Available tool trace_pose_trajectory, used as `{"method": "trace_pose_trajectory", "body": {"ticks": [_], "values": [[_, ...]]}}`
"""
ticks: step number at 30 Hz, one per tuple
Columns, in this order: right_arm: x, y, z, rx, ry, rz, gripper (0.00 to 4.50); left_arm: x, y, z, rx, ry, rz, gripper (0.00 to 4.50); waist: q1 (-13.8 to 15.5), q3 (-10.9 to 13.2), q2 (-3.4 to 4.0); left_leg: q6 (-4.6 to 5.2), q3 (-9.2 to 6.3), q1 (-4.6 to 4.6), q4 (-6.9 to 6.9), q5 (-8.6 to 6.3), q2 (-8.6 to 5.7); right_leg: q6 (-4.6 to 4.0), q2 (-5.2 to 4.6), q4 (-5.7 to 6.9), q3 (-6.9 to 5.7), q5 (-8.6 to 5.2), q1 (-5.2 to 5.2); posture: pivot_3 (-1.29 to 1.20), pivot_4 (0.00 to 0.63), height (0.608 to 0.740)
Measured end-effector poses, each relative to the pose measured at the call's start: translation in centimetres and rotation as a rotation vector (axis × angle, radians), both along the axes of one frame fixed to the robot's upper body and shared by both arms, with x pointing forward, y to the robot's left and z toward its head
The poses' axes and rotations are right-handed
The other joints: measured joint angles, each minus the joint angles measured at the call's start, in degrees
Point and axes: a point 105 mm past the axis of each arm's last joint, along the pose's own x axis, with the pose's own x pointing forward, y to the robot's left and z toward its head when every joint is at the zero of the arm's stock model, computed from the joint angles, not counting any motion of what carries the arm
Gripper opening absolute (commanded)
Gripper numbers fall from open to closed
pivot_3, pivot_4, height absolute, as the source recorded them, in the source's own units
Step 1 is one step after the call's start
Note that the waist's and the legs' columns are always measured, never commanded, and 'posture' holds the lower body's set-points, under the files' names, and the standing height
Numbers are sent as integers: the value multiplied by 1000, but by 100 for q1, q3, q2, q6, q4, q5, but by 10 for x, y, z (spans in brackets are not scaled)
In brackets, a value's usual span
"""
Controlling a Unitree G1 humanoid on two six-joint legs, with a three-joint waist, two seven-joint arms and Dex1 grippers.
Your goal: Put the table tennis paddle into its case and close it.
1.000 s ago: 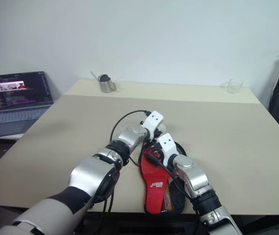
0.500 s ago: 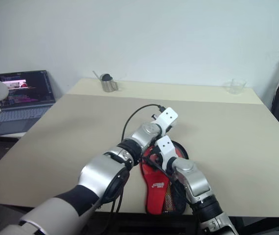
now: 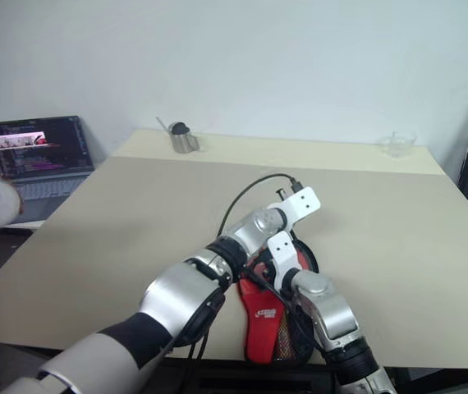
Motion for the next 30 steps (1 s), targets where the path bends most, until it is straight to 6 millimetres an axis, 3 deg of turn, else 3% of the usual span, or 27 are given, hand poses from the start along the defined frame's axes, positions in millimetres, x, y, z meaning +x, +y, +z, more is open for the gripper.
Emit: {"method": "trace_pose_trajectory", "body": {"ticks": [9, 18, 27, 30], "values": [[-7, -2, -6, 9, 15, 0, 3901, -16, -14, -12, 104, -14, -172, 203, 0, -68, 15, 0, 1, 5, -3, -1, 0, -1, 1, -3, 0, -1, 4, 0, 150, 740], [-13, 1, -13, 10, 41, 22, 3901, -26, -16, -28, 141, 43, -245, 203, -15, -142, 27, -2, -7, 55, -5, -2, 6, -34, 1, -2, -3, -21, 49, 0, 150, 740], [-14, 2, -13, 11, 45, 26, 3901, -26, -15, -29, 164, 42, -251, 3383, -18, -142, 27, -3, -9, 71, -12, -4, 7, -32, 0, -4, -3, -21, 62, 0, 150, 740], [-14, 2, -14, 11, 46, 25, 3901, -26, -15, -29, 170, 41, -248, 3383, -18, -142, 27, -4, -10, 73, -12, -4, 9, -33, 0, -4, -3, -22, 63, 0, 150, 740]]}}
